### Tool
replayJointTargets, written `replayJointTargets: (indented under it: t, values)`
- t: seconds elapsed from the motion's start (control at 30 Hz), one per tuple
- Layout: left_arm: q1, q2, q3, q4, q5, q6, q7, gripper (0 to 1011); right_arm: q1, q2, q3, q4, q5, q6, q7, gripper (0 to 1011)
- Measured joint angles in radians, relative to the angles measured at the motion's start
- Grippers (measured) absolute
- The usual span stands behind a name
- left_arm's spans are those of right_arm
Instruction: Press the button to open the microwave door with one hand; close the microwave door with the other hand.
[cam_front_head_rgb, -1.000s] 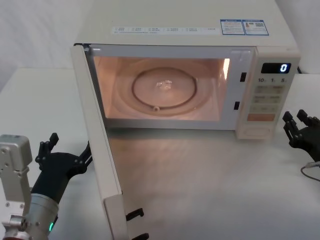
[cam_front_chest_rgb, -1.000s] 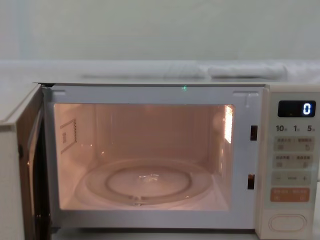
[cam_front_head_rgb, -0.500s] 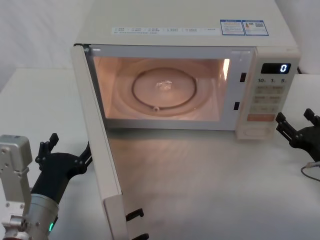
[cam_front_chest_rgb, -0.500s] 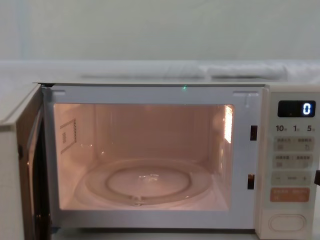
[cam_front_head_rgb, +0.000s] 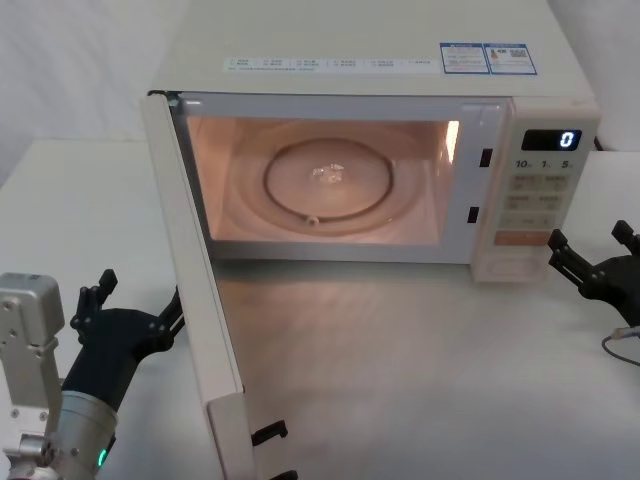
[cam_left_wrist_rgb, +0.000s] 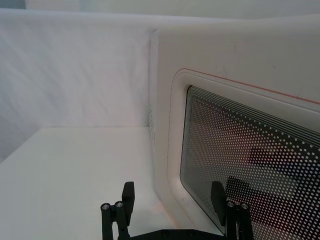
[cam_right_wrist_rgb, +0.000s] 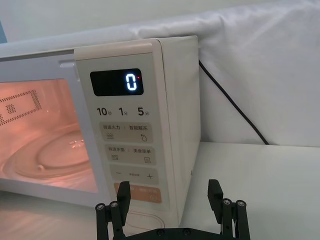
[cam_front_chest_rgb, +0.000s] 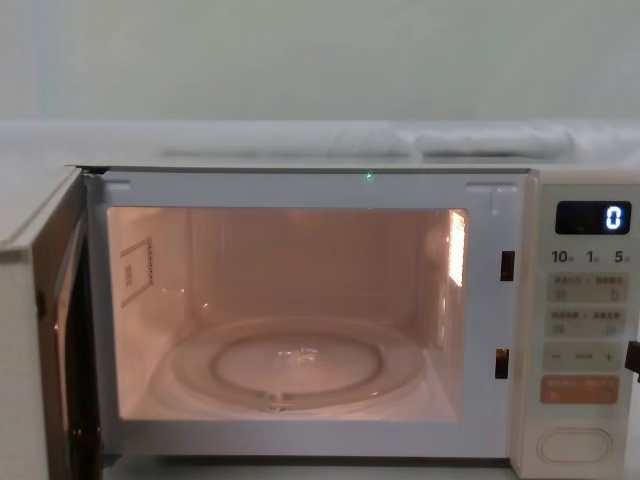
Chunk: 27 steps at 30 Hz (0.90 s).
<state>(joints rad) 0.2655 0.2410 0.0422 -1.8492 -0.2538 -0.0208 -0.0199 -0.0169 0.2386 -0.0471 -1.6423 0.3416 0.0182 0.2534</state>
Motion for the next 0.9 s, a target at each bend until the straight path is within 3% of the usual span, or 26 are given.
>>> replayJointTargets:
  t: [0.87, 0.9]
  values:
    - [0.000, 0.000, 0.000, 0.000, 0.000, 0.000, 0.000, 1000, 0.000, 0.000, 0.000, 0.000, 0.000, 0.000, 0.000, 1002]
    - [0.000, 0.000, 0.000, 0.000, 0.000, 0.000, 0.000, 968, 0.000, 0.000, 0.000, 0.000, 0.000, 0.000, 0.000, 1003]
